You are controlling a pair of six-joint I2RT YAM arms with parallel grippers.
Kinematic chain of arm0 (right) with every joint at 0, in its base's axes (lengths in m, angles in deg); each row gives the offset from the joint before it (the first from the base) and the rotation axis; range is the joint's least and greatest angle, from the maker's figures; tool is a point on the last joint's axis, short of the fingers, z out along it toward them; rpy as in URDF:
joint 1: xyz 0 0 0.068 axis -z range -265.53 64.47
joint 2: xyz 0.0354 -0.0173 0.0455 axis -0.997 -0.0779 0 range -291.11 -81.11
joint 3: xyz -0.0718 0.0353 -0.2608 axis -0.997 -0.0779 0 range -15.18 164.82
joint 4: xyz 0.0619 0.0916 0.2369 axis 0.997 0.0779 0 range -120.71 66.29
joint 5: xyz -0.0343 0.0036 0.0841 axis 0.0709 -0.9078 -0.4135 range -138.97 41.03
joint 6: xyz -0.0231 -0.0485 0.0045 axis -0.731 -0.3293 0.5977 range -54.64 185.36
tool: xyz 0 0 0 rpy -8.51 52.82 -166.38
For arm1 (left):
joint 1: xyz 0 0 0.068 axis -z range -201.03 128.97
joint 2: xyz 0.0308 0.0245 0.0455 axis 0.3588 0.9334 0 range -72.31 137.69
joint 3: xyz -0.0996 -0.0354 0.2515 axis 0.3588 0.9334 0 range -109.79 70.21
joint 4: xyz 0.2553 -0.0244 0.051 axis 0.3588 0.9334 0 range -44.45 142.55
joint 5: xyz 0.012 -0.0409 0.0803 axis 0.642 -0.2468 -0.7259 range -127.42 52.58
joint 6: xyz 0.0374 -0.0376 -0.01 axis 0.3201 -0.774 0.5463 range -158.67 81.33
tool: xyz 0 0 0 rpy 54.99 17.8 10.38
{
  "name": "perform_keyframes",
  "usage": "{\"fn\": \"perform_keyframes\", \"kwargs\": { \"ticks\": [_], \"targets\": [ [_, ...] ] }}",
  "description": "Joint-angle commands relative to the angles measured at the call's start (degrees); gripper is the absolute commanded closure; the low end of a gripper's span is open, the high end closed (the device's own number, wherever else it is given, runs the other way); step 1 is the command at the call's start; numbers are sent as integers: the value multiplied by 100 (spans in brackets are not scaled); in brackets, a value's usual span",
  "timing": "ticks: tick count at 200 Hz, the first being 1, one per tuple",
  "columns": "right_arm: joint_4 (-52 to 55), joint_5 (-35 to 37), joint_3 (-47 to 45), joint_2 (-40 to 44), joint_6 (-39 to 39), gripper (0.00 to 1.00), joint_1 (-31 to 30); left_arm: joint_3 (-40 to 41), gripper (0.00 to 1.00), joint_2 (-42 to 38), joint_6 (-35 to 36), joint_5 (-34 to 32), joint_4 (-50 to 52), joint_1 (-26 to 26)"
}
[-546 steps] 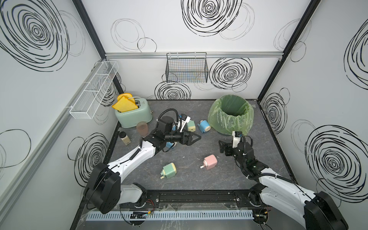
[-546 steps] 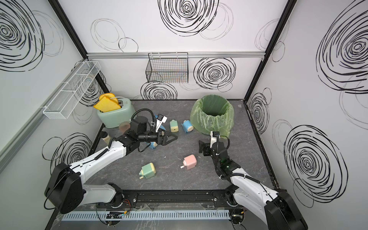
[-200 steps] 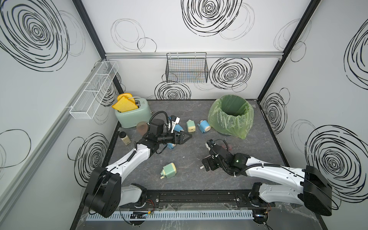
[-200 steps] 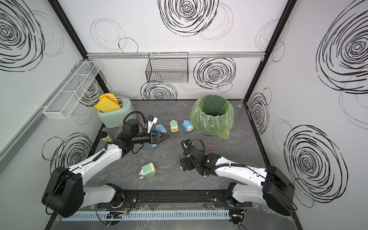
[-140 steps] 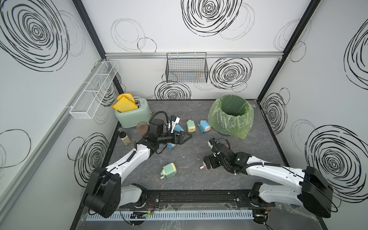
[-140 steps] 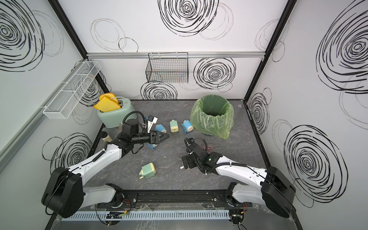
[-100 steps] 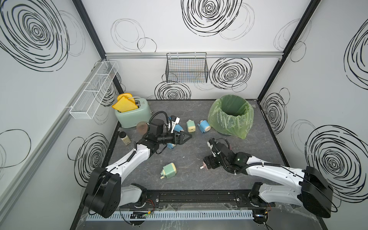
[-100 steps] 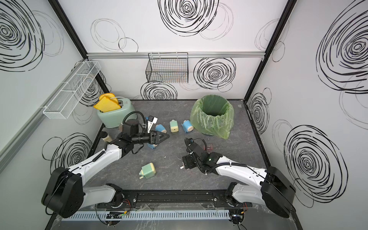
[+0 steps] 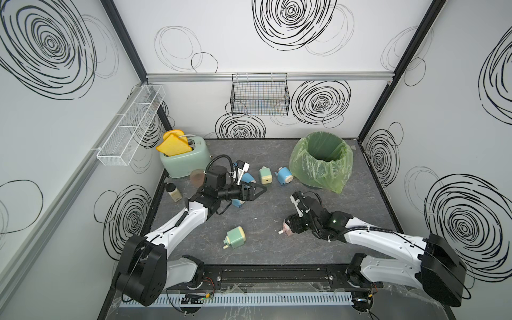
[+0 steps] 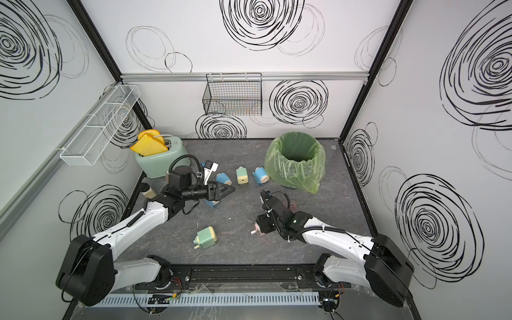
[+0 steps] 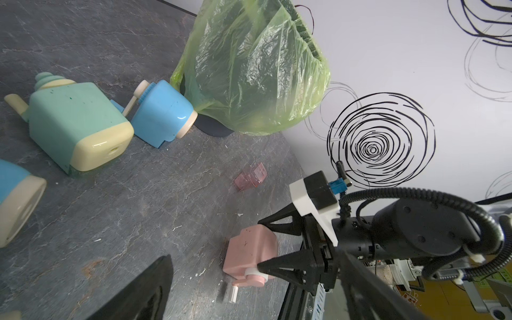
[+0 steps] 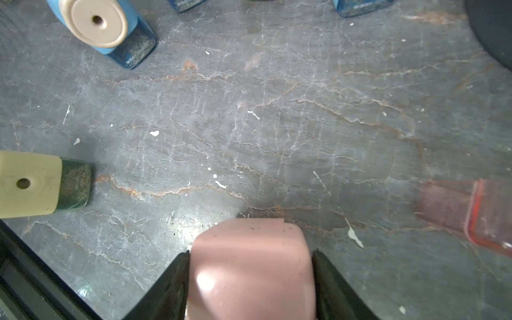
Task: Take out the pencil sharpener tray and clean the shavings
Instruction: Move the pencil sharpener to the center of the board.
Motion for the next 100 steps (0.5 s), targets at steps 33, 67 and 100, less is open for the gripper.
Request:
{"fn": "perform_keyframes", "kwargs": {
  "ticks": [33, 67, 100],
  "targets": [
    [-336, -37, -30, 6, -432, 53, 1102, 58, 3, -134, -28, 147, -325, -57],
    [-748, -329, 119, -320, -670, 53, 1506, 15, 3, -98, -28, 155, -323, -62],
    [-816, -240, 283, -711, -704, 54, 1678, -30, 3, -46, -19, 182, -302, -61]
  ]
}}
